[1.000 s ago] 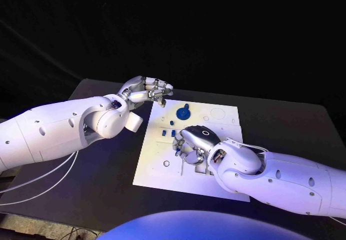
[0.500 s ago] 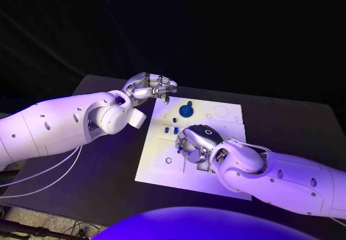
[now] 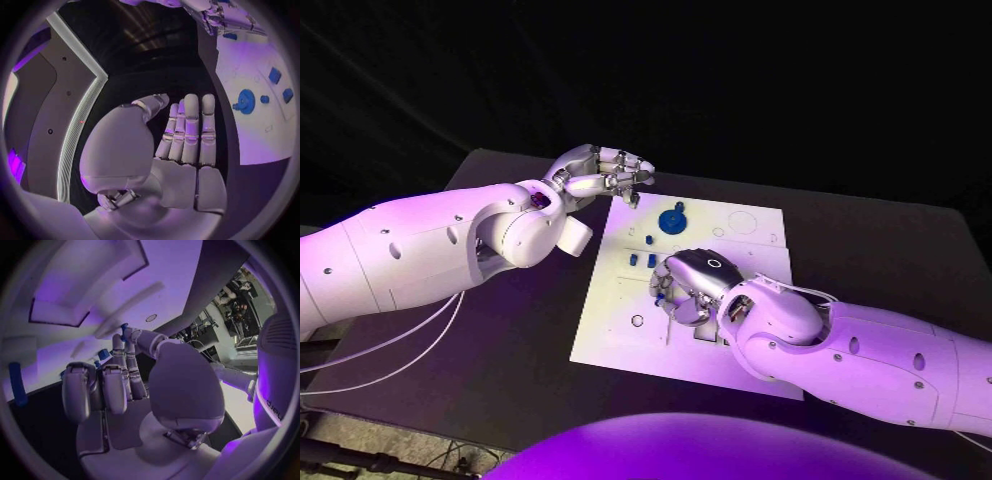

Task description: Assemble the parts on the task board

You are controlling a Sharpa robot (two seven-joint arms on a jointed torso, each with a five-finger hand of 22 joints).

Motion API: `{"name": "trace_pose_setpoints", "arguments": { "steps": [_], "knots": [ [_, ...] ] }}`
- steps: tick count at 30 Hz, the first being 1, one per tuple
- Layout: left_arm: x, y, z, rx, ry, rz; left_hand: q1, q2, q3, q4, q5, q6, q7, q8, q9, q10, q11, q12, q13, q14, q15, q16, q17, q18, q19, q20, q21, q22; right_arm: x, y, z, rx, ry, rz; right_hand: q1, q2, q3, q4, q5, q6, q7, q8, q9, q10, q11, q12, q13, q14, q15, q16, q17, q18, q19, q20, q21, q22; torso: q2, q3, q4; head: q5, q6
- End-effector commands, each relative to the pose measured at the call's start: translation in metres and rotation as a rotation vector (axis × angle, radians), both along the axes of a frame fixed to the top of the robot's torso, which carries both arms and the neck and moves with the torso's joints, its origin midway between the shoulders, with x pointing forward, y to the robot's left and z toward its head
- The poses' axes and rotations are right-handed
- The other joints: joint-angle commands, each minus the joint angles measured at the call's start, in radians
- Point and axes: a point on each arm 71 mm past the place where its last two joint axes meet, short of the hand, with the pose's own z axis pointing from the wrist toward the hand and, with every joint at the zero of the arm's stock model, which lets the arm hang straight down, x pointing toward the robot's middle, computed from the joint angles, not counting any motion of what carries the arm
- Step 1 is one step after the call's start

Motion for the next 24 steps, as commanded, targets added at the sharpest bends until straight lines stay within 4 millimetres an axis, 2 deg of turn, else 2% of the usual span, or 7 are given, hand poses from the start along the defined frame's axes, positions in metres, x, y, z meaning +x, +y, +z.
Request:
{"name": "trace_pose_setpoints", "arguments": {
  "steps": [1, 7, 15, 19, 21, 24],
  "knots": [
    [-0.0007, -0.0025, 0.0010, -0.009, 0.000, -0.018, 0.007, 0.002, -0.002, -0.004, -0.001, -0.005, 0.000, 0.007, 0.001, -0.005, -0.001, 0.003, -0.001, -0.001, 0.001, -0.005, -0.001, 0.017, 0.005, -0.001, -0.005, -0.001, -0.0018, 0.0014, -0.0054, -0.037, 0.011, 0.020, -0.004, 0.008, -0.004, -0.001, 0.001, -0.005, 0.001, -0.001, 0.001, 0.024, -0.028, 0.002, 0.001, 0.056, -0.002, -0.005, 0.026, -0.014, 0.042, -0.004, -0.003, 0.222, 0.001, 0.0001, 0.0006, 0.000, 0.000],
    [-0.0007, -0.0022, 0.0010, -0.008, 0.000, -0.017, 0.007, 0.002, -0.002, -0.004, -0.001, -0.005, 0.000, 0.007, 0.001, -0.005, -0.001, 0.003, -0.001, -0.001, 0.001, -0.005, -0.001, 0.017, 0.005, -0.001, -0.005, -0.001, -0.0044, 0.0044, -0.0090, -0.053, 0.038, 0.043, -0.010, 0.004, -0.009, -0.001, -0.002, -0.008, 0.001, -0.002, 0.003, 0.022, -0.027, -0.002, 0.002, 0.056, -0.001, -0.005, 0.025, -0.014, 0.042, -0.002, -0.004, 0.222, 0.000, -0.0003, -0.0002, 0.001, -0.002],
    [-0.0006, -0.0015, 0.0008, -0.006, 0.002, -0.014, 0.006, 0.002, -0.003, -0.003, -0.001, -0.006, 0.001, 0.007, 0.002, -0.006, -0.001, 0.003, -0.002, -0.002, 0.001, -0.005, -0.002, 0.017, 0.006, -0.001, -0.007, -0.001, -0.0045, 0.0027, -0.0122, -0.065, 0.066, 0.052, -0.036, -0.006, -0.034, 0.004, 0.024, -0.013, 0.000, -0.006, 0.011, 0.017, -0.025, -0.015, 0.006, 0.055, 0.001, -0.007, 0.020, -0.014, 0.040, 0.001, -0.006, 0.221, 0.000, 0.0004, -0.0006, 0.001, -0.004],
    [-0.0005, -0.0010, 0.0006, -0.004, 0.003, -0.013, 0.006, 0.004, -0.003, -0.003, -0.001, -0.006, 0.001, 0.008, 0.002, -0.006, -0.001, 0.003, -0.002, -0.002, 0.001, -0.005, -0.002, 0.017, 0.006, -0.001, -0.007, -0.001, -0.0033, 0.0008, -0.0121, -0.057, 0.061, 0.039, -0.054, -0.016, -0.046, 0.010, 0.024, -0.036, 0.005, -0.022, 0.009, -0.006, -0.017, -0.026, 0.004, 0.054, 0.007, -0.008, 0.016, -0.012, 0.036, 0.005, -0.015, 0.218, 0.000, 0.0007, -0.0014, 0.000, -0.003],
    [-0.0004, -0.0009, 0.0005, -0.004, 0.004, -0.013, 0.006, 0.004, -0.003, -0.003, -0.001, -0.006, 0.001, 0.008, 0.002, -0.006, -0.001, 0.003, -0.002, -0.002, 0.001, -0.005, -0.002, 0.017, 0.006, -0.001, -0.007, -0.001, -0.0023, -0.0005, -0.0116, -0.048, 0.054, 0.030, -0.062, -0.025, -0.050, 0.012, 0.018, -0.060, 0.014, -0.038, 0.005, -0.035, -0.008, -0.028, -0.002, 0.053, 0.015, -0.010, 0.012, -0.009, 0.030, 0.010, -0.029, 0.214, 0.000, 0.0008, -0.0013, -0.001, -0.002],
    [-0.0004, -0.0007, 0.0004, -0.003, 0.005, -0.013, 0.006, 0.004, -0.003, -0.003, -0.001, -0.006, 0.001, 0.008, 0.002, -0.006, -0.001, 0.003, -0.002, -0.002, 0.001, -0.005, -0.002, 0.017, 0.006, -0.001, -0.007, -0.001, -0.0012, -0.0030, -0.0102, -0.029, 0.040, 0.018, -0.072, -0.044, -0.072, 0.012, 0.006, -0.139, 0.051, -0.091, -0.019, -0.158, 0.029, -0.025, -0.032, 0.039, 0.046, -0.029, -0.025, 0.013, -0.024, 0.037, -0.148, 0.180, 0.000, 0.0009, -0.0009, -0.003, -0.001]
  ]
}}
